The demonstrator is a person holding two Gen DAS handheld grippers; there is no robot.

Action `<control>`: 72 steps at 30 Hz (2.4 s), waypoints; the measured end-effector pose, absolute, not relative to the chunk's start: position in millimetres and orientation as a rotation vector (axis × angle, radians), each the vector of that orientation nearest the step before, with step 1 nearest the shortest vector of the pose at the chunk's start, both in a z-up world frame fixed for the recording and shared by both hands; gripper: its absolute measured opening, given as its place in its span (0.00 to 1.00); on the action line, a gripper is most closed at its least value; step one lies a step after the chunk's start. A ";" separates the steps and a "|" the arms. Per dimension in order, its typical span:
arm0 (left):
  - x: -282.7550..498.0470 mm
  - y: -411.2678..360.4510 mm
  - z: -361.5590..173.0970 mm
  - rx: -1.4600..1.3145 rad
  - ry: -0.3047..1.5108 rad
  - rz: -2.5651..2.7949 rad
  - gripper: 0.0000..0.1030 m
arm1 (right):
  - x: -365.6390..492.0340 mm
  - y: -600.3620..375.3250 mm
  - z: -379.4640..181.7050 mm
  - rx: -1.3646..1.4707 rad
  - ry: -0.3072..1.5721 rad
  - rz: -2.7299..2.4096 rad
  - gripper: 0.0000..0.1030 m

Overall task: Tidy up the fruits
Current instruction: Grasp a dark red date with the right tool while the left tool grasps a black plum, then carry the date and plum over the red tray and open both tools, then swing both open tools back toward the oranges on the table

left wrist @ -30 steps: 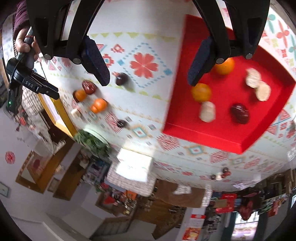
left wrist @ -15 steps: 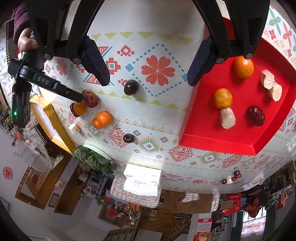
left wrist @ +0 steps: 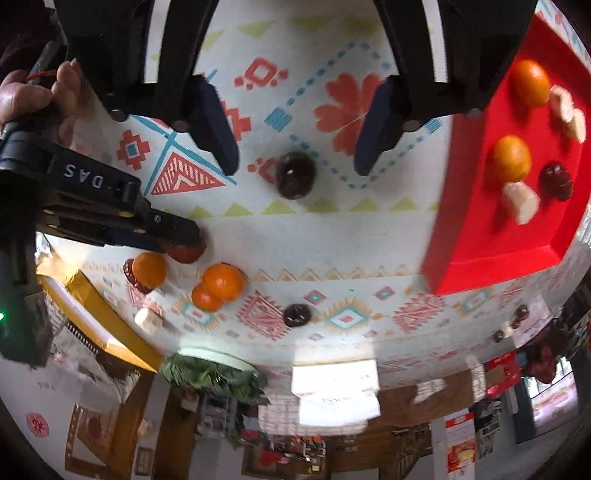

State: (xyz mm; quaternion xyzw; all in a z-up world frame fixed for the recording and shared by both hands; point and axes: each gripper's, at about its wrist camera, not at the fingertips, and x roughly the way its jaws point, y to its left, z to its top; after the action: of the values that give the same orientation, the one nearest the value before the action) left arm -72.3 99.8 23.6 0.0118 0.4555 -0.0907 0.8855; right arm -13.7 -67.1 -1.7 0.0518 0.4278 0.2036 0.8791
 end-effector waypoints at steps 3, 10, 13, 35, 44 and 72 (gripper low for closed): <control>-67.0 96.7 17.7 0.023 0.953 -0.190 0.55 | -13.9 -68.3 -1.5 0.112 0.887 0.421 0.37; -66.2 97.6 18.1 0.026 0.928 -0.163 0.21 | -14.7 -71.9 -1.2 0.145 0.885 0.428 0.34; -71.3 105.8 21.5 -0.022 0.915 -0.158 0.21 | -14.2 -75.4 -1.7 0.174 0.885 0.433 0.32; -158.5 304.6 82.6 -0.349 0.704 0.150 0.21 | -40.7 15.1 77.0 0.156 0.803 0.644 0.31; -154.1 323.9 56.4 -0.388 0.757 0.138 0.21 | -39.8 119.8 64.6 0.050 0.869 0.773 0.27; -154.9 289.7 79.7 -0.432 0.694 -0.015 0.91 | -17.5 28.2 54.4 0.176 0.860 0.550 0.27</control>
State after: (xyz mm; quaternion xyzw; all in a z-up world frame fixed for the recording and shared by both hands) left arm -154.9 289.7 79.7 -0.2099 0.3376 -0.0074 0.9175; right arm -17.5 28.2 54.4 0.0839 0.4111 0.2627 0.8689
